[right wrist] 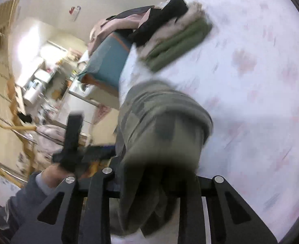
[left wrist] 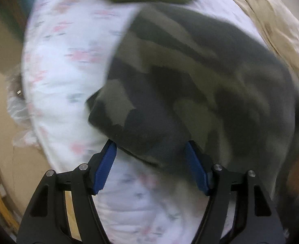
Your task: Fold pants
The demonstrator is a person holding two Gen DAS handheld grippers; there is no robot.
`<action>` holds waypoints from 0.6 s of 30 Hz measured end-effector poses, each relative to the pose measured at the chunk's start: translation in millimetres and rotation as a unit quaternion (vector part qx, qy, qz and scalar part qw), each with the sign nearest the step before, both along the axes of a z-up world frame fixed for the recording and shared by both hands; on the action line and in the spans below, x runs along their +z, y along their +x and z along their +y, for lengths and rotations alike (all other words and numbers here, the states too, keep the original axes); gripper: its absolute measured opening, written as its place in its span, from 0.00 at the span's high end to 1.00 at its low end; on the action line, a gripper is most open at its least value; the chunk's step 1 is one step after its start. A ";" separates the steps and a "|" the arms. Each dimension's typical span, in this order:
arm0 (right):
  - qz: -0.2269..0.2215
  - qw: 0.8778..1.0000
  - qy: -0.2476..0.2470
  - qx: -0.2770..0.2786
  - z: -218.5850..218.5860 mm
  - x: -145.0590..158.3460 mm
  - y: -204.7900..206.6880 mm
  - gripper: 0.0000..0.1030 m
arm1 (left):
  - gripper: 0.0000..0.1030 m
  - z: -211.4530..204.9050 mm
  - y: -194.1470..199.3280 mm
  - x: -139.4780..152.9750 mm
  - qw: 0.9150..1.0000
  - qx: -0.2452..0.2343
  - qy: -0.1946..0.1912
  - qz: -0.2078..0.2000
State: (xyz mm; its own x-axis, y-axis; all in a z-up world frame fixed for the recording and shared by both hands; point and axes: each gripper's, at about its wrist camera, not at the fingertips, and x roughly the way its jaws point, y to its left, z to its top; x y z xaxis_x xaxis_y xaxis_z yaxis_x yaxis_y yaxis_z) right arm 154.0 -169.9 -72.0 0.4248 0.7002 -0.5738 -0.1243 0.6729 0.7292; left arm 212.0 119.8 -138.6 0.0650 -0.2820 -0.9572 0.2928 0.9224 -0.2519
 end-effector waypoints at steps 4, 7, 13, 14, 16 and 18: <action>0.024 0.997 -0.072 0.034 -52.3 -5.0 61.7 0.73 | 0.35 -32.7 -1.3 -2.2 0.999 -0.029 -0.005 0.014; 0.071 0.995 -0.070 0.023 -76.4 -37.5 85.3 0.69 | 0.35 -41.0 0.3 7.9 0.999 -0.040 -0.015 0.008; 0.107 0.994 -0.033 -0.017 -114.2 -60.5 62.2 0.41 | 0.34 -8.8 15.3 58.0 0.993 -0.025 -0.111 -0.034; 0.104 0.994 -0.027 -0.024 -119.3 -58.0 56.4 0.33 | 0.32 0.3 22.2 66.3 0.990 -0.004 -0.128 -0.052; 0.099 0.994 -0.004 -0.044 -127.0 -53.8 47.3 0.15 | 0.15 10.7 40.7 71.1 0.986 0.038 -0.138 -0.083; 0.093 0.993 0.012 -0.066 -130.0 -52.7 39.6 0.10 | 0.14 7.9 57.5 58.4 0.987 0.055 -0.124 -0.084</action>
State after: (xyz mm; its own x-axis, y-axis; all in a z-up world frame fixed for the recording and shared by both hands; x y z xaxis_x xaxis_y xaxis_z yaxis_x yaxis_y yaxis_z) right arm 193.6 -299.9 -124.7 0.4022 0.6591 -0.6355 0.1028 0.6572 0.7467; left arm 269.5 127.8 -80.3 0.2591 -0.4888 -0.8330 0.2515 0.8669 -0.4305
